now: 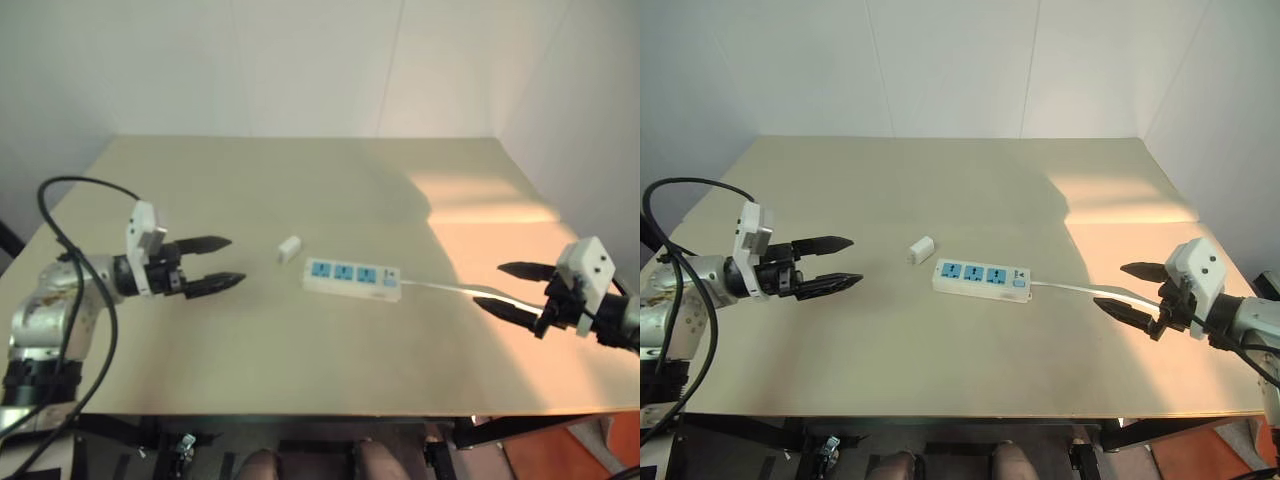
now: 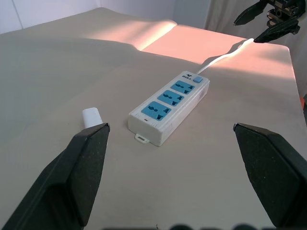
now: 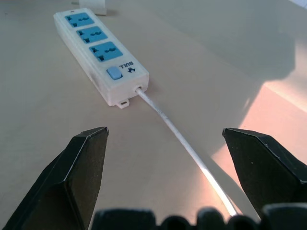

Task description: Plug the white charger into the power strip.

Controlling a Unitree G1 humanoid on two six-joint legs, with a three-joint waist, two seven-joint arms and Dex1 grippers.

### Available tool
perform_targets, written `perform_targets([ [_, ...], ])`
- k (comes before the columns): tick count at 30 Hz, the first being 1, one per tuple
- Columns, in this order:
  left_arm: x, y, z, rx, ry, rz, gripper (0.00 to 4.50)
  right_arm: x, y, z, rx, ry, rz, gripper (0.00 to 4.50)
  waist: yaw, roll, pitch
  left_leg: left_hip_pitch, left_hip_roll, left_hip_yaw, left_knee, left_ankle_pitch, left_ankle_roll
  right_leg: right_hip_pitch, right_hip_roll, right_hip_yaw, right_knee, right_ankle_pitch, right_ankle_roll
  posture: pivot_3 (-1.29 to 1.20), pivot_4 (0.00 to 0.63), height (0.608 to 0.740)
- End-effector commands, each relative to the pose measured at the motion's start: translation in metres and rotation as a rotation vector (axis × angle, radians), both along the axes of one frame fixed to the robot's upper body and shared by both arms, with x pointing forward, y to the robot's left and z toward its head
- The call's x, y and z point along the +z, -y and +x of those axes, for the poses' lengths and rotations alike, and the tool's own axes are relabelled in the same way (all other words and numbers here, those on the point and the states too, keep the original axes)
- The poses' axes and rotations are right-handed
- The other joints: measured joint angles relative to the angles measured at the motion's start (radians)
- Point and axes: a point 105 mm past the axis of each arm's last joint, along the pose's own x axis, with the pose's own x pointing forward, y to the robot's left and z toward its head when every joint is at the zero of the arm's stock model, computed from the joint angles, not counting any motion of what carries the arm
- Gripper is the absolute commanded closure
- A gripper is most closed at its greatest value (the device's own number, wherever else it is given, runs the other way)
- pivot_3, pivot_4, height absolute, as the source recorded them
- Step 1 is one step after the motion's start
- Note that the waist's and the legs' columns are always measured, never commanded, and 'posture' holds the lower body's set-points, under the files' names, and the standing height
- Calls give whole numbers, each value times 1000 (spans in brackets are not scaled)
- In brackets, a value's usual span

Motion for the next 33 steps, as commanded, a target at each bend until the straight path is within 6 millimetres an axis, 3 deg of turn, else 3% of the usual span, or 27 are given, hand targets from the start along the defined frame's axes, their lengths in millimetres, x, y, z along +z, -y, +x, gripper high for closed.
perform_targets([
  [1,8,-1,-6,-6,33,16,0,8,1,-5,18,39,-33,42,0,0,0,0,0,0,0,0,0,0,0,0,0,0,0,0,150,740],
  [5,4,-4,-13,12,22,21,0,5,4,-9,27,14,-22,42,-1,0,0,0,0,0,0,0,0,0,0,0,0,0,0,0,150,740],
  [14,9,4,-8,-7,47,8,0,7,1,0,11,84,-38,42,0,0,0,0,0,0,0,0,0,0,0,0,0,-1,1,0,150,740],
  [19,6,5,-4,-24,38,36,0,3,-11,2,96,79,-15,42,-2,0,0,0,0,0,0,0,0,0,0,0,0,0,0,0,150,740],
  [23,6,5,-1,-19,50,43,0,-3,-21,22,179,61,54,42,-13,0,0,2,0,0,0,0,0,1,0,0,0,0,1,0,150,740],
  [28,7,8,-6,-32,50,43,0,-18,-45,62,263,38,65,42,-28,0,0,1,1,0,0,0,0,-1,1,0,1,0,0,0,150,740],
  [33,9,9,-9,-26,57,49,0,-16,-69,88,363,29,100,42,-25,0,0,0,0,0,0,0,0,-2,0,0,1,1,-1,0,150,740],
])
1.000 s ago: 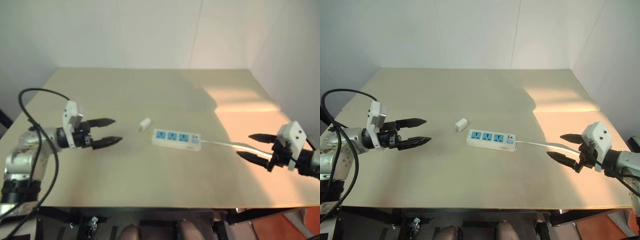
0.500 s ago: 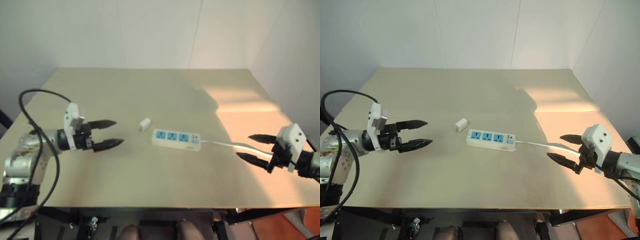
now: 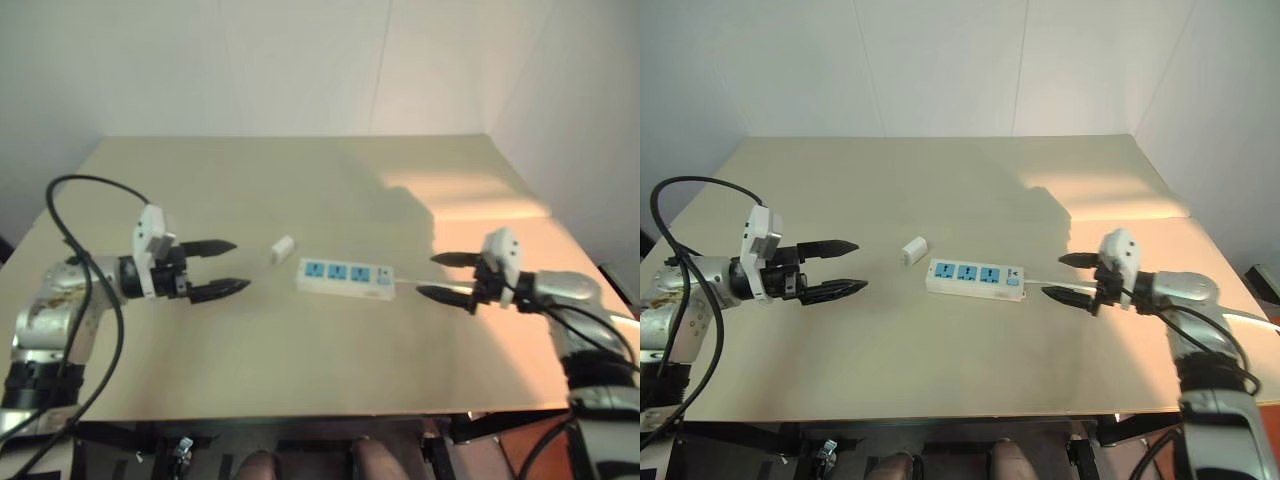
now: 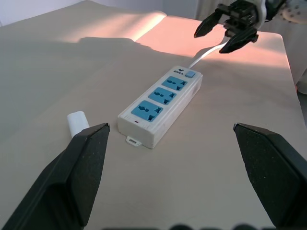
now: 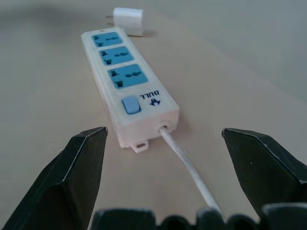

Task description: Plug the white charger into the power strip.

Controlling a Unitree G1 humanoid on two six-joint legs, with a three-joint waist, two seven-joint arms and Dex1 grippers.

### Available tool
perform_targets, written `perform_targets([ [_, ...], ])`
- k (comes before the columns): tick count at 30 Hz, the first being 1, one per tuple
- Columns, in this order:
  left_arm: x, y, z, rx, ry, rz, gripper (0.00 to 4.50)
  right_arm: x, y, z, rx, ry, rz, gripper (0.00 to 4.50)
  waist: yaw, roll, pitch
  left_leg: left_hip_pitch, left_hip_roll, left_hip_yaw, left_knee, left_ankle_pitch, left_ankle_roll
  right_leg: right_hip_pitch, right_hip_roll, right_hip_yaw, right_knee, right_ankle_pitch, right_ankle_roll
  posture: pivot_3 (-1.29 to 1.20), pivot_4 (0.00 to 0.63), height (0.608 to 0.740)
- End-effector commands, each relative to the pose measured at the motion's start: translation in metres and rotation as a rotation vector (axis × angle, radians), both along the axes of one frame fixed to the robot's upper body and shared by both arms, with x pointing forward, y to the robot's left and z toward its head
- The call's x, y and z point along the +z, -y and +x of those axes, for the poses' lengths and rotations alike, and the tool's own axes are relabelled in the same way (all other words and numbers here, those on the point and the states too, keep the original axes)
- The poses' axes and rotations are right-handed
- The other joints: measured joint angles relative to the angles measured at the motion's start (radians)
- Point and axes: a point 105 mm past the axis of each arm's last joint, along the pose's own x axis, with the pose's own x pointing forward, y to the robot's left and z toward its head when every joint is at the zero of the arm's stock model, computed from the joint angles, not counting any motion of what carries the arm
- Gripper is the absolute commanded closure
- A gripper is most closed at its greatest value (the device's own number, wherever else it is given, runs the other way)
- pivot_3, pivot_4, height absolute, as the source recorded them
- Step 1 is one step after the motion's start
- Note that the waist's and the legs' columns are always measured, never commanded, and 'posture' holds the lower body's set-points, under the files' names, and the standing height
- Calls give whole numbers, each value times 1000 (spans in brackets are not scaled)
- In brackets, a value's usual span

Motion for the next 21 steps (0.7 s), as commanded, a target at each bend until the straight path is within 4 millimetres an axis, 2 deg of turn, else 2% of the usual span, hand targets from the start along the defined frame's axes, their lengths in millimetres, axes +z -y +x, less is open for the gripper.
perform_targets([
  [1,12,1,-7,-8,44,2,0,13,-10,9,72,49,-9,42,0,0,0,0,0,0,0,0,0,0,-1,0,0,0,0,0,150,740],
  [7,10,-1,-12,6,34,13,0,10,-35,17,170,43,-23,42,0,0,0,0,0,-1,0,0,0,0,-1,-1,0,0,0,0,150,740],
  [13,7,0,-15,7,25,21,0,0,-49,19,220,14,-39,42,0,0,0,0,0,-1,0,0,0,0,-1,-1,1,0,0,0,150,740],
  [21,5,-1,-17,9,15,44,0,-4,-55,25,193,24,-26,42,-2,0,0,1,0,-1,0,0,0,0,-1,-1,1,0,0,0,150,740],
])
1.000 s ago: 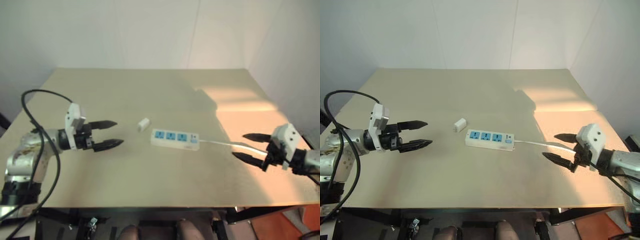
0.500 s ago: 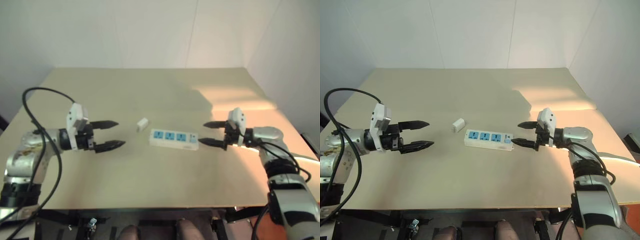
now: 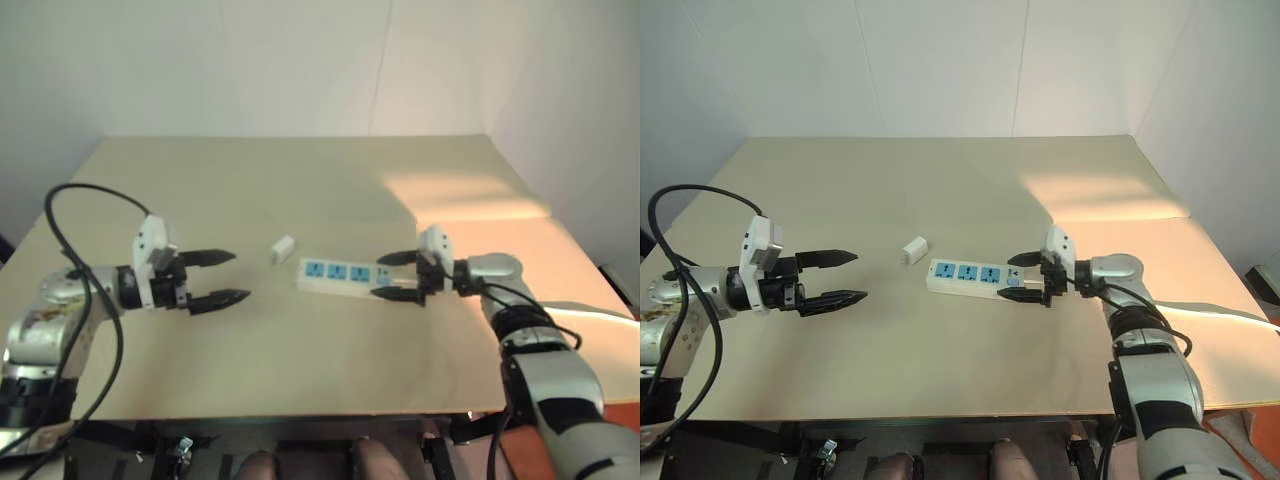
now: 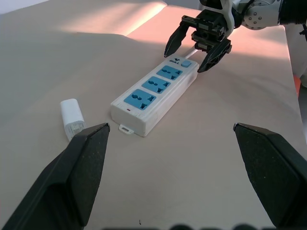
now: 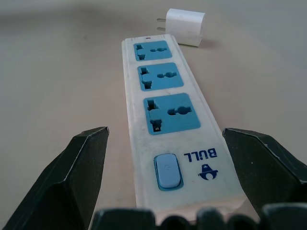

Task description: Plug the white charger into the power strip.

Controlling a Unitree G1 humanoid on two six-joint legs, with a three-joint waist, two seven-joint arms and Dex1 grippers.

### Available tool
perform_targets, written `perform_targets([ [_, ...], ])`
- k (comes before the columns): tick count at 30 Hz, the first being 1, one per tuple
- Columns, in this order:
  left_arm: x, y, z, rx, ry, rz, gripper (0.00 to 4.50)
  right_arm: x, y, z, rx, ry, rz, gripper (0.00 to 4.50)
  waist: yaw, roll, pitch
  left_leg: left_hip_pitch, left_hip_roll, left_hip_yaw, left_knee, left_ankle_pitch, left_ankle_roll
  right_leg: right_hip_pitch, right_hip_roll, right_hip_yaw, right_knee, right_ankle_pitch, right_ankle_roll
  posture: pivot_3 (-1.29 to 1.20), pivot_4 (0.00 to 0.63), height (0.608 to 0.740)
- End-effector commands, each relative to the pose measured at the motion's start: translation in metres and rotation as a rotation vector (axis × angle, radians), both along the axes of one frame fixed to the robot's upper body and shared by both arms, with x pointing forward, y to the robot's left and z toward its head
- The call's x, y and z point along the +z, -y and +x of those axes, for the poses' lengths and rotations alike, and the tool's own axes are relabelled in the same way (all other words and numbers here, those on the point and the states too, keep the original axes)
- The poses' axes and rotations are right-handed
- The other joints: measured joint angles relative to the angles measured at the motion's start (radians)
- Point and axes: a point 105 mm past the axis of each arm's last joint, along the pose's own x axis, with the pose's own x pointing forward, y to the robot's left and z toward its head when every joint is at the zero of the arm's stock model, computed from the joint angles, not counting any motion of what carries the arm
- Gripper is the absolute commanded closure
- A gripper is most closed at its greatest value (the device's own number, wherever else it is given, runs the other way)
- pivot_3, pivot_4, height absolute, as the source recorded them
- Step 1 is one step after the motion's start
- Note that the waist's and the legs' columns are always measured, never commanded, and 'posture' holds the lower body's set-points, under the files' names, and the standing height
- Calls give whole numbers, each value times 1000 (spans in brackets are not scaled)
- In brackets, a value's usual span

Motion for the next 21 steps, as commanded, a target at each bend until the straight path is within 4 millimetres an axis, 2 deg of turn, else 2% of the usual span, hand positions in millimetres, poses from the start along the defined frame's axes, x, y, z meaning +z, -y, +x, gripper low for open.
perform_targets([
  [1,11,-1,-5,-11,37,7,0,15,0,5,-7,58,11,42,0,0,0,0,0,0,0,0,0,0,0,0,0,0,0,0,150,740],
  [8,10,0,-4,-11,34,13,0,2,0,3,-8,41,-19,42,0,0,0,0,0,0,0,0,0,0,0,0,0,0,0,0,150,740],
  [21,10,-2,-4,-6,40,18,0,1,4,8,-51,55,-26,42,-1,0,0,1,0,0,0,0,0,1,0,0,0,0,0,0,150,740],
])
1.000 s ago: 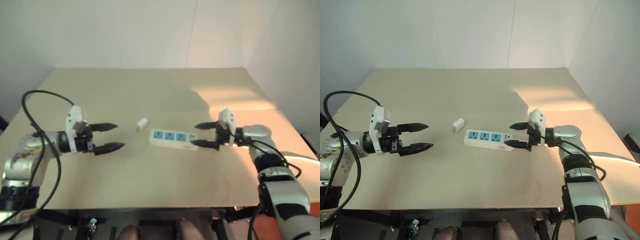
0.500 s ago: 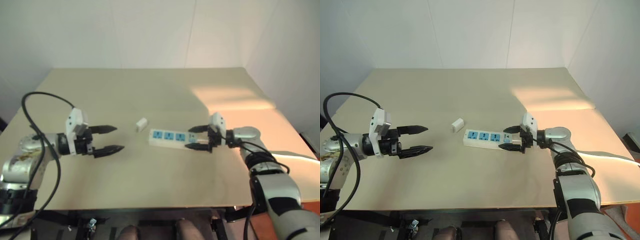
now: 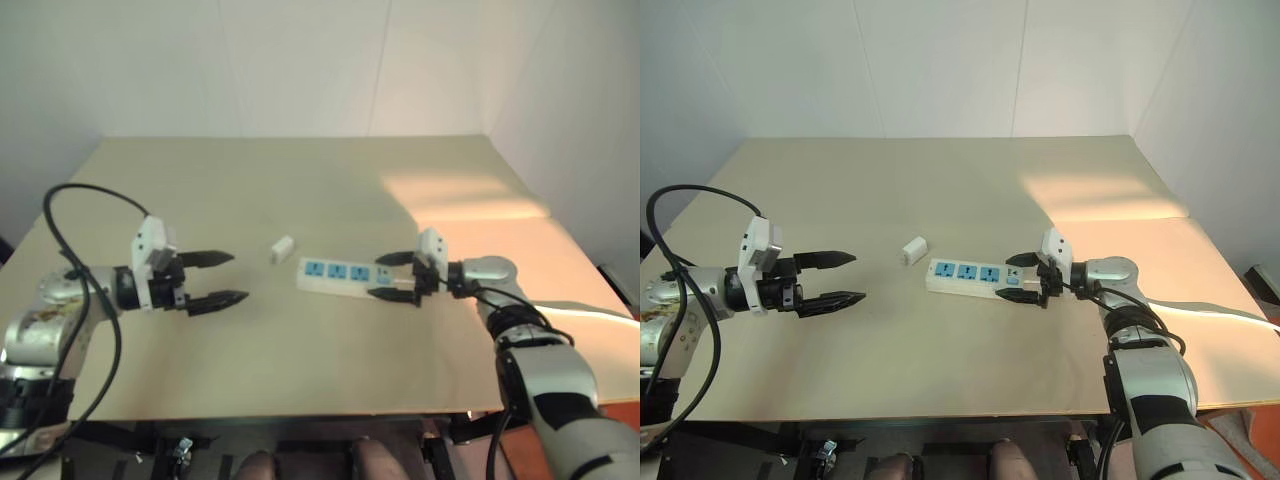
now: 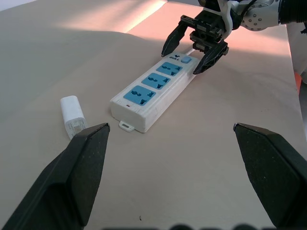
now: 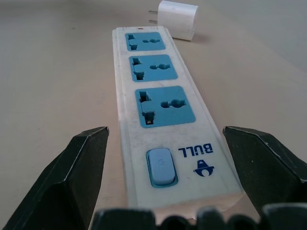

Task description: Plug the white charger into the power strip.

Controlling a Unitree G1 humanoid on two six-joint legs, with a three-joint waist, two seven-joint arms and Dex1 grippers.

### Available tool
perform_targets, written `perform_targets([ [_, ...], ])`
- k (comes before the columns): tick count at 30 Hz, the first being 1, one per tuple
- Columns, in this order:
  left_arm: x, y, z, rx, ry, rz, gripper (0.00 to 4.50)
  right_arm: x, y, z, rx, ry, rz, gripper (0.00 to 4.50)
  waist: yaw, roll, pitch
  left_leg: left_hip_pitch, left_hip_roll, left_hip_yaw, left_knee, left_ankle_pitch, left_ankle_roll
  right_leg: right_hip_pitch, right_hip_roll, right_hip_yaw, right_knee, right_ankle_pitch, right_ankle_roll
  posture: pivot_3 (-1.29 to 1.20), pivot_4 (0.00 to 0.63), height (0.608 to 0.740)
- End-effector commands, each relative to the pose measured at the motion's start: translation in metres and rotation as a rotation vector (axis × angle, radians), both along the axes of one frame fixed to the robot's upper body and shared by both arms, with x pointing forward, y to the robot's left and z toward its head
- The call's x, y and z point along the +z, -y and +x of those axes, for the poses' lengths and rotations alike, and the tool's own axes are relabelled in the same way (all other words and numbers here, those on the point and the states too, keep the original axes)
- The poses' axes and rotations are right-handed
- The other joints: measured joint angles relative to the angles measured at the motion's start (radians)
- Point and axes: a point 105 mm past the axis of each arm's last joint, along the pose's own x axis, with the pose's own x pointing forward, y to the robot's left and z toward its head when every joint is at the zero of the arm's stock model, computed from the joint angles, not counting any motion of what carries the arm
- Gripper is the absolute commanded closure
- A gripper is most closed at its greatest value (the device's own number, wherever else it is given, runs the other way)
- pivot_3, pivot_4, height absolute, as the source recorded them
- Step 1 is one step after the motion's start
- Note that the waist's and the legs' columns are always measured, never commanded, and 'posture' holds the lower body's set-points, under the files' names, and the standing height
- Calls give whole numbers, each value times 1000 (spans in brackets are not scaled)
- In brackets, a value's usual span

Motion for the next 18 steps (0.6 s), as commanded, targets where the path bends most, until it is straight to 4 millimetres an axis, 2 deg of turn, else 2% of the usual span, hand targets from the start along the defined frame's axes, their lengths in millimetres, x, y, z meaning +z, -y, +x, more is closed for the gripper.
perform_targets([
  [1,11,-2,-4,-6,44,15,0,4,5,2,-13,20,-13,42,0,0,0,0,0,0,0,0,0,0,0,0,0,0,0,0,150,740],
  [8,11,-2,-5,-7,44,14,0,-4,7,2,-41,4,-27,42,0,0,0,-1,0,0,0,0,0,-1,0,0,0,0,0,0,150,740],
  [18,9,0,-5,-13,38,13,0,-2,11,-1,-34,-41,24,42,-1,0,0,0,0,0,0,0,0,0,0,0,0,0,0,0,150,740],
])
